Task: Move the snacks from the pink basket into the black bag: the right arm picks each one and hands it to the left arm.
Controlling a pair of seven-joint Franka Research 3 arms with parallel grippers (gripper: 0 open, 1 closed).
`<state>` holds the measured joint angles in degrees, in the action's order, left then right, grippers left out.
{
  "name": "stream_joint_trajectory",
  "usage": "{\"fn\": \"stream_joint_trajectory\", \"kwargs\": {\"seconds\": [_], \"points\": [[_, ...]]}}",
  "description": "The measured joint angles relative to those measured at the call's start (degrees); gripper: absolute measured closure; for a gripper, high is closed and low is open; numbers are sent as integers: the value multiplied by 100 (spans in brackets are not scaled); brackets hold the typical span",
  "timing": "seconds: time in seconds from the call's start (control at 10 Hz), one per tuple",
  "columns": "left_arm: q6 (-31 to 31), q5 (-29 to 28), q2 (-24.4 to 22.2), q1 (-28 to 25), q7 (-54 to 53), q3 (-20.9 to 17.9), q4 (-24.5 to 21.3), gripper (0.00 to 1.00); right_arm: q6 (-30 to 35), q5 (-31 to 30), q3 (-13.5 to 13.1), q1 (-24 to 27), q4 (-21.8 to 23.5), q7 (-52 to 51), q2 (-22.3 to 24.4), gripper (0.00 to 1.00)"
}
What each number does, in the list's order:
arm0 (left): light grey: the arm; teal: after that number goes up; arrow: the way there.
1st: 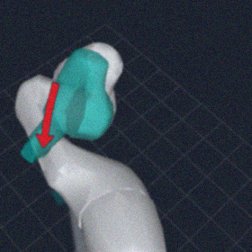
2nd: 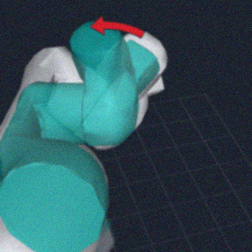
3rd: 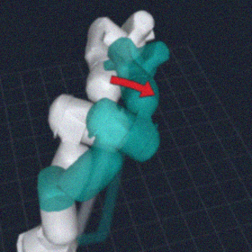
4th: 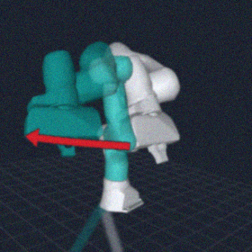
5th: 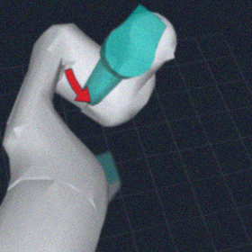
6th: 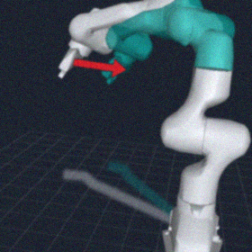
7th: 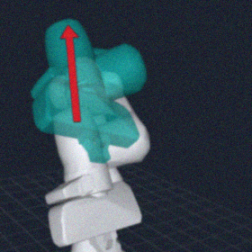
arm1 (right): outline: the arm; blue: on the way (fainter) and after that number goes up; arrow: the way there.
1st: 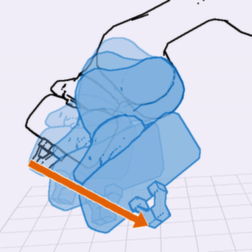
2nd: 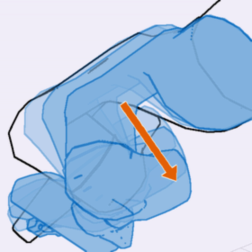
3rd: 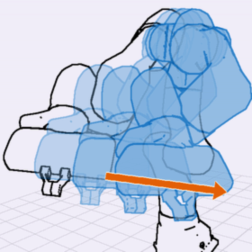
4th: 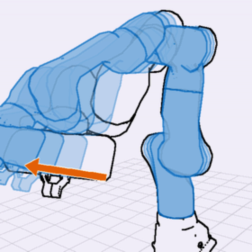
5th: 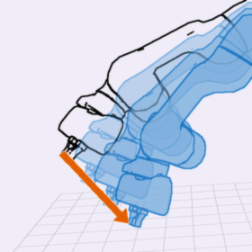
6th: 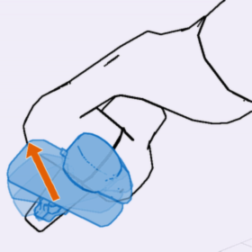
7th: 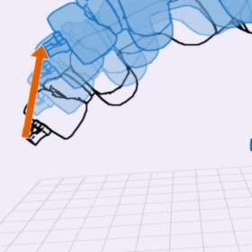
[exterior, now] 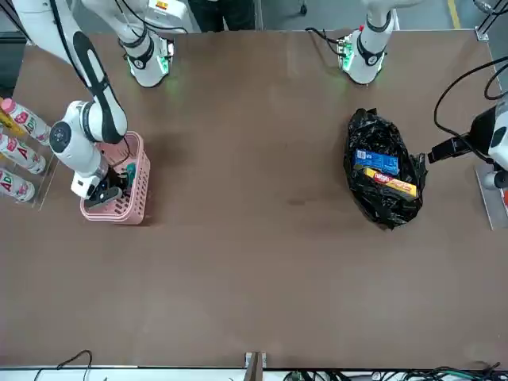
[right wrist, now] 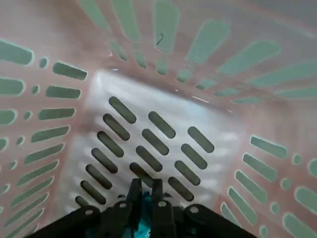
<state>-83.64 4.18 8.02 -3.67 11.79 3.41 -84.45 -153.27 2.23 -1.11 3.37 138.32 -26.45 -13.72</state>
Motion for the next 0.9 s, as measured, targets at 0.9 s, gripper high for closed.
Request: {"fn": "stream_joint_trajectory", "kwargs": {"seconds": [0.9], "points": [[0,0,0,-13,0,-1,60,0,1071,0,18,-3,-409,0,396,96]]}}
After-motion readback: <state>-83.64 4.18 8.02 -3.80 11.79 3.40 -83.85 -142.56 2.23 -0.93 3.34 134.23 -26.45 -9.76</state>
